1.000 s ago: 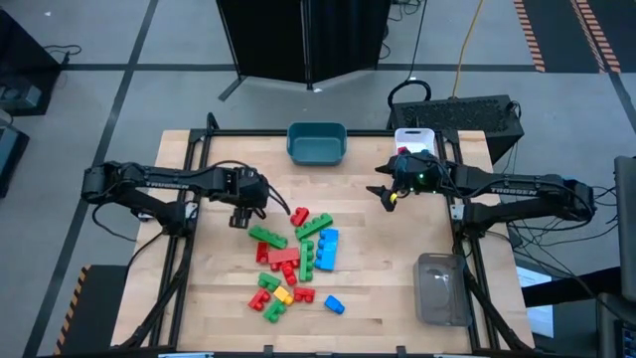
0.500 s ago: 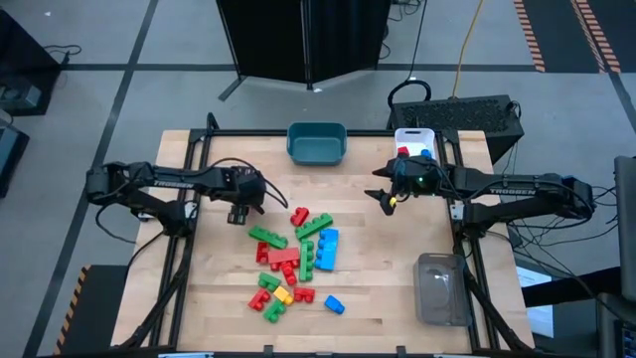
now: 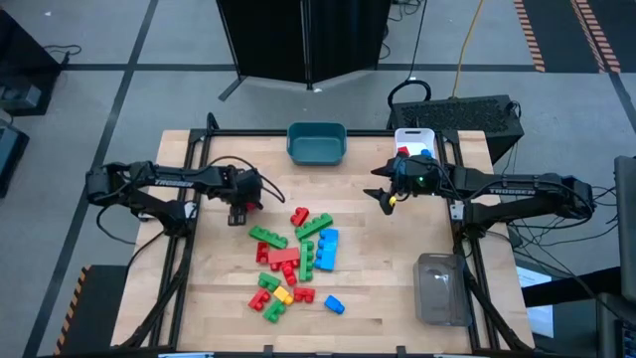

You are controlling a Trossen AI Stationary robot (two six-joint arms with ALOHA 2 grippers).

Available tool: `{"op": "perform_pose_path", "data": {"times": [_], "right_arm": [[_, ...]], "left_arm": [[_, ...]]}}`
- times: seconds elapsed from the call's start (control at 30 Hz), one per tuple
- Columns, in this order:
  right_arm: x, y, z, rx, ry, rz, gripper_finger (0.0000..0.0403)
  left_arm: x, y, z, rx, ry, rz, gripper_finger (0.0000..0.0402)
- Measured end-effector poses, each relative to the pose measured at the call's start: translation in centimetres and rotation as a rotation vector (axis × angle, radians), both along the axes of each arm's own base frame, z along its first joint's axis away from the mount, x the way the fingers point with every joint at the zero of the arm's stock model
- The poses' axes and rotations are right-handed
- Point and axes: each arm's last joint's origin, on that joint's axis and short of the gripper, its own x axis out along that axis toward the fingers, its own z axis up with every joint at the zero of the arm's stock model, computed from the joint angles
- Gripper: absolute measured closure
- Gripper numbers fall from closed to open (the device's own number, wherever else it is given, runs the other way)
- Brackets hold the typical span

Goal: Sort blocks by size
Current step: Put the one stud red game piece into the white bin

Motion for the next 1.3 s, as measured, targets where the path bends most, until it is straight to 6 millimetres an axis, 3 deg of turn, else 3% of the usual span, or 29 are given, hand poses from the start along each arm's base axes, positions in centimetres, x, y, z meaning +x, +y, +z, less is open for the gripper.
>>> {"op": "perform_pose_path", "data": {"times": [0.17,0.37,0.57,0.87,1.1,1.3], "right_arm": [[1.3,0.8,-1.3,0.016,0.054,0.042,0.0085],[4.5,2.2,-3.2,-0.018,0.018,0.132,0.0085],[6.8,3.9,-4.5,-0.248,-0.010,0.314,0.0085],[8.4,5.1,-5.5,-0.594,-0.023,0.499,0.0085],[9.3,5.3,-5.7,-0.695,-0.044,0.531,0.0085],[10.8,5.3,-4.1,-0.707,-0.074,0.524,0.0085]], "left_arm": [[0.2,0.1,0.1,-0.002,-0.025,0.027,0.0273],[1.5,0.4,1.3,-0.048,-0.139,0.068,0.0283],[3.3,0.5,3.4,-0.198,-0.277,0.079,0.0284],[5.6,0.6,7.2,-0.441,-0.480,0.106,0.0285],[6.7,0.3,7.6,-0.554,-0.560,0.157,0.0285],[8.3,-0.1,6.2,-0.655,-0.565,0.113,0.0285]]}}
